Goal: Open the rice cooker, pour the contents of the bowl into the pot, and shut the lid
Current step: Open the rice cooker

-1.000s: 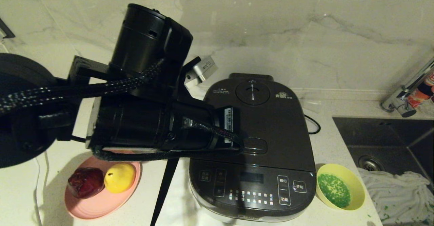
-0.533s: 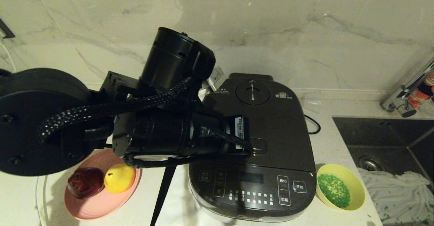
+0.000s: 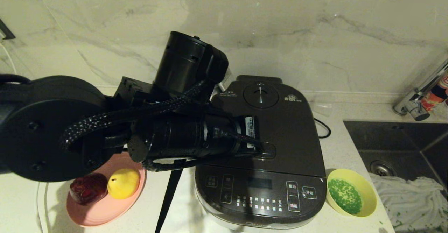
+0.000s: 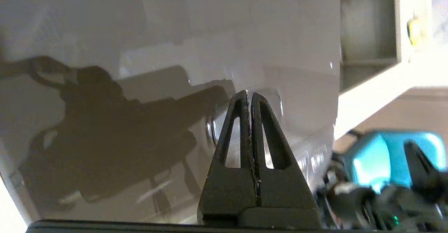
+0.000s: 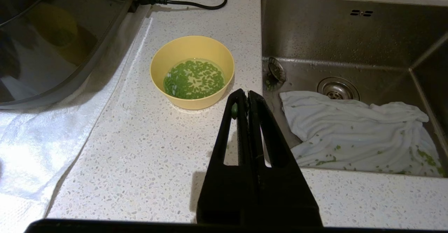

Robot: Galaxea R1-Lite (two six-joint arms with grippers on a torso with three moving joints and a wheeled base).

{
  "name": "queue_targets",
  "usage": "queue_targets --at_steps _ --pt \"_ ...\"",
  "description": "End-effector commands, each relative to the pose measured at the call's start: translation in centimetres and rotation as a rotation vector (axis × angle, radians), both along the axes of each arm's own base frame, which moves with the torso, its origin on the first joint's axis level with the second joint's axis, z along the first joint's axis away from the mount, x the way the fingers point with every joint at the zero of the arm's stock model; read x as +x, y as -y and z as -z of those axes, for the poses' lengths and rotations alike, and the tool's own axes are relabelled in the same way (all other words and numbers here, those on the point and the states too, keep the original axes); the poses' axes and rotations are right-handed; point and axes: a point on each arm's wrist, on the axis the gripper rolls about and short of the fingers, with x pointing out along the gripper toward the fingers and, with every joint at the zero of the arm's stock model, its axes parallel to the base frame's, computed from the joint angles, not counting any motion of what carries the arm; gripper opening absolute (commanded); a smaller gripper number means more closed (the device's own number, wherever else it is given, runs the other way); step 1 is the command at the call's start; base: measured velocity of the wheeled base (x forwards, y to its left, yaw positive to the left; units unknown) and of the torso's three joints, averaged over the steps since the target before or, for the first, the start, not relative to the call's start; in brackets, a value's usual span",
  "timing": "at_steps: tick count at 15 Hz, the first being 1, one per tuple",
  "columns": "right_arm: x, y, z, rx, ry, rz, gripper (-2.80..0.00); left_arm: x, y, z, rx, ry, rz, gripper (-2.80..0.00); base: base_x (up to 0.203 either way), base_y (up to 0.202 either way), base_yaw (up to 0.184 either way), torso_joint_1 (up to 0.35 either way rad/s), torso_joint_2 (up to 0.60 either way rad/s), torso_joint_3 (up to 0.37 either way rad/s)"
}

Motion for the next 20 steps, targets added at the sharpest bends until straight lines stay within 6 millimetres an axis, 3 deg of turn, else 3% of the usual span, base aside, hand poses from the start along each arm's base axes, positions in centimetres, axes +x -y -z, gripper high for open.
queue_targets --at_steps 1,10,16,20 --pt "0.0 0.0 0.0 0.0 0.0 -0.001 -2.8 0.4 0.4 0.8 0.019 -0.001 -0.024 -2.8 0.0 0.0 0.0 0.0 0.0 0.0" --pt "0.0 0.0 0.0 0.0 0.0 0.0 -2.8 -0.6 0.1 1.2 0.036 -0.006 -0.017 -2.8 0.0 0.0 0.0 0.0 0.0 0.0" --pt "0.0 0.0 0.0 0.0 0.0 0.0 -2.8 -1.1 -0.6 2.7 0.094 -0.012 -0.06 -2.8 0.0 0.0 0.0 0.0 0.0 0.0" --pt "0.0 0.0 0.0 0.0 0.001 -0.002 -2.8 -1.4 -0.9 1.2 0.021 0.031 -0.058 -2.8 0.0 0.0 0.0 0.0 0.0 0.0"
